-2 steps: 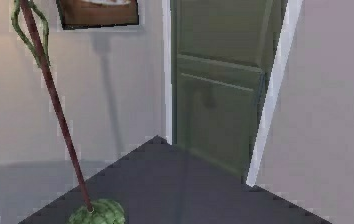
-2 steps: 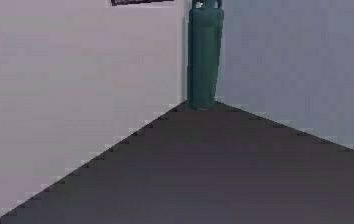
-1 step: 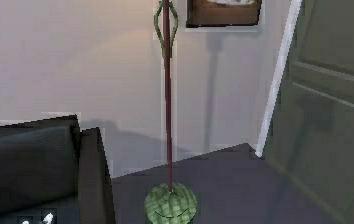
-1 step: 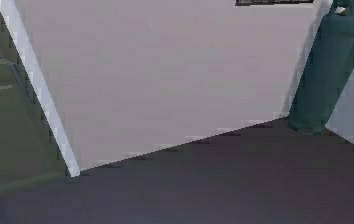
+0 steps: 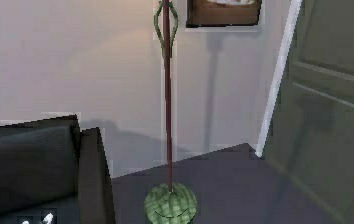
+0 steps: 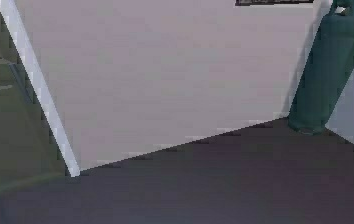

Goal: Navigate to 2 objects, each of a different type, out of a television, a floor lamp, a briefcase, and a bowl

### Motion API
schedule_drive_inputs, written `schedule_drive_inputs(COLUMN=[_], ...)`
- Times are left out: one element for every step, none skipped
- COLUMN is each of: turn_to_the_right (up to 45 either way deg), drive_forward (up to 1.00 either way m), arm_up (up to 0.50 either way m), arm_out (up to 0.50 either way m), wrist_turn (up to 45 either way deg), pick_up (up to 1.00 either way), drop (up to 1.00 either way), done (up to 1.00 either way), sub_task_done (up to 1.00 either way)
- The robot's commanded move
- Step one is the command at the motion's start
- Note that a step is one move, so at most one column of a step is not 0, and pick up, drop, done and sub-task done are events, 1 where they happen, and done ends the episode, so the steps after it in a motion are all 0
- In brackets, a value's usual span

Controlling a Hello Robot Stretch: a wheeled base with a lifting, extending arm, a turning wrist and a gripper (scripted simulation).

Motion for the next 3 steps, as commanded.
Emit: schedule_drive_inputs(turn_to_the_right=[-45.0, -45.0, -45.0], drive_forward=[0.00, 0.00, 0.00], arm_up=[0.00, 0.00, 0.00], arm_out=[0.00, 0.00, 0.00], wrist_turn=[0.0, 0.0, 0.0], pick_up=[0.00, 0.00, 0.00], drop=[0.00, 0.00, 0.00], done=[0.00, 0.00, 0.00], sub_task_done=[0.00, 0.00, 0.00])
